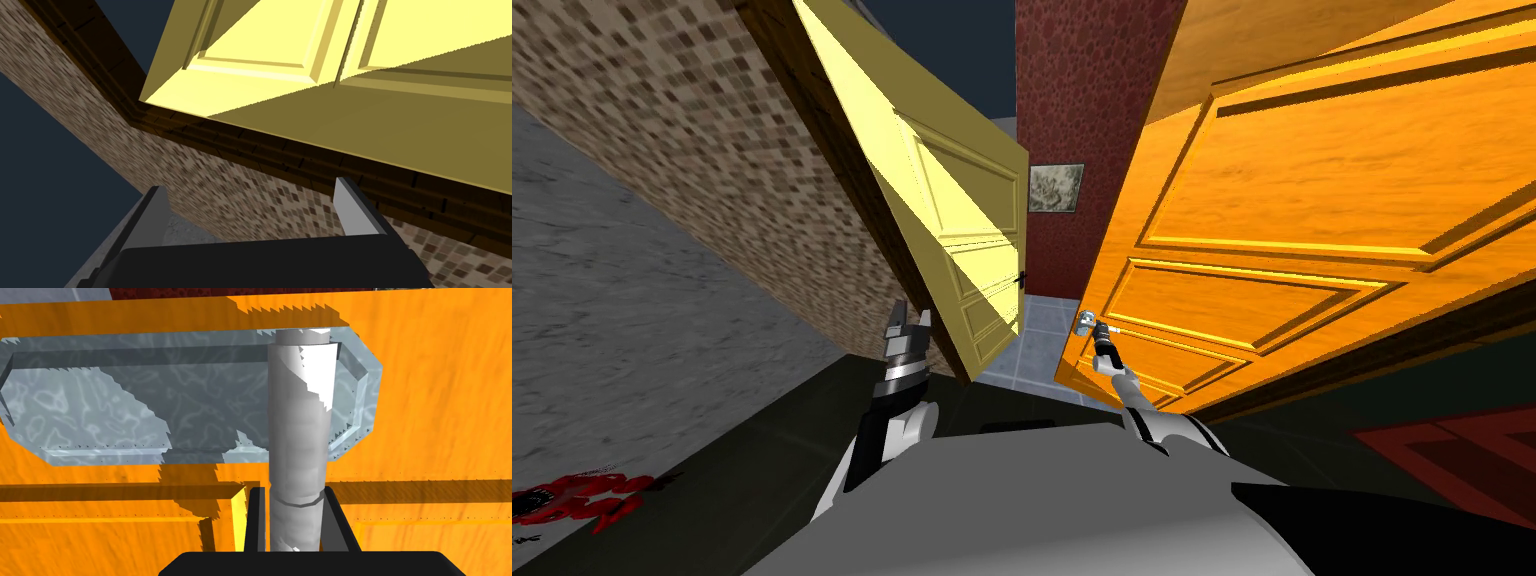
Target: Push the door open
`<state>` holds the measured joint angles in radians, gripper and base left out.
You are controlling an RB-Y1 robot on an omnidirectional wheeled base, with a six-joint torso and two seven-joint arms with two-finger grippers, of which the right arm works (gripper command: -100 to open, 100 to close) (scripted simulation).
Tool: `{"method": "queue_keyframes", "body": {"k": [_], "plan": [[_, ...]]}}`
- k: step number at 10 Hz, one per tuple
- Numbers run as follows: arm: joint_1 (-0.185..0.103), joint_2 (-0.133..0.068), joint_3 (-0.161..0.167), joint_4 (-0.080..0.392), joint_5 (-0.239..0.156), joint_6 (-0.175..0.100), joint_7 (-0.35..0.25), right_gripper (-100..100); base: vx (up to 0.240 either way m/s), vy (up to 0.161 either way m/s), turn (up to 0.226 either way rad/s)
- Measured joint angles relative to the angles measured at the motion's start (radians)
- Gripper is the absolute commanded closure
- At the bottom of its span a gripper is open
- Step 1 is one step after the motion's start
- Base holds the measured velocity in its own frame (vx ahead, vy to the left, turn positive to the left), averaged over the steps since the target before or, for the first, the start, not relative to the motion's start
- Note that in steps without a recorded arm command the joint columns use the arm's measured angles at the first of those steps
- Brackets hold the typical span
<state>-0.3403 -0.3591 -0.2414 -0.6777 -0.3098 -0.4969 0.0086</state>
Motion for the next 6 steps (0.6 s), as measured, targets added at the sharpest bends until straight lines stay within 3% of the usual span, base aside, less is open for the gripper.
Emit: {"method": "queue_keyframes", "body": {"k": [2, 3, 5, 6], "plan": [[-0.009, 0.011, -0.024, 0.008, -0.005, 0.002, 0.027, 100, 0.089, -0.011, -0.016], [-0.004, 0.02, -0.04, -0.012, -0.009, 0.015, 0.044, 100, 0.149, -0.017, -0.029], [-0.009, 0.036, -0.074, -0.004, -0.016, 0.014, 0.081, 100, 0.131, -0.015, -0.024], [-0.025, 0.036, -0.085, 0.02, -0.018, 0.005, 0.091, 100, 0.104, 0.005, -0.027]]}}
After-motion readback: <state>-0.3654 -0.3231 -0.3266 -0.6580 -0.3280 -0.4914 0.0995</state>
